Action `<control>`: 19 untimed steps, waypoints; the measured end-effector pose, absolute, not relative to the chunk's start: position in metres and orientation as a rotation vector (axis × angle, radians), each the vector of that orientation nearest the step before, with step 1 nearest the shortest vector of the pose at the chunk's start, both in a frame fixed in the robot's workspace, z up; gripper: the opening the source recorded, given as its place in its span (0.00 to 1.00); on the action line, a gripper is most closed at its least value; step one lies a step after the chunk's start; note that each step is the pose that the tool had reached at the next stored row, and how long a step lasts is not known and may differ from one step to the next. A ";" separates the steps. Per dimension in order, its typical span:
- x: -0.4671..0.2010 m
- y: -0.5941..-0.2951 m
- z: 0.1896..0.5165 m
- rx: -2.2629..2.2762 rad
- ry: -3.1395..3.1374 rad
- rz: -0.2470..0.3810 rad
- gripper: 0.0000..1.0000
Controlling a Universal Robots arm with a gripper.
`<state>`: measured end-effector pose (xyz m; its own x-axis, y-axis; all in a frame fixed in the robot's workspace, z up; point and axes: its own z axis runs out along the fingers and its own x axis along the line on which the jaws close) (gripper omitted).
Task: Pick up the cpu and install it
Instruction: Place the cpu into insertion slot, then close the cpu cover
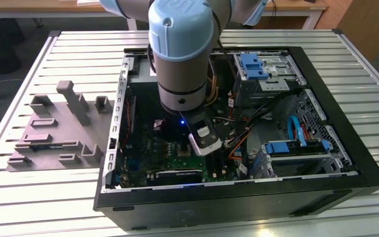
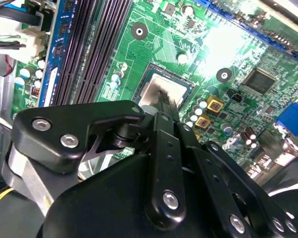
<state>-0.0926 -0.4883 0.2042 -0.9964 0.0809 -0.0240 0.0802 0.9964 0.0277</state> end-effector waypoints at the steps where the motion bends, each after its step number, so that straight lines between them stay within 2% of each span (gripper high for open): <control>1: -0.093 -0.488 0.206 0.126 3.113 0.042 0.11; 19: -0.093 -0.488 0.213 0.126 3.113 0.042 0.11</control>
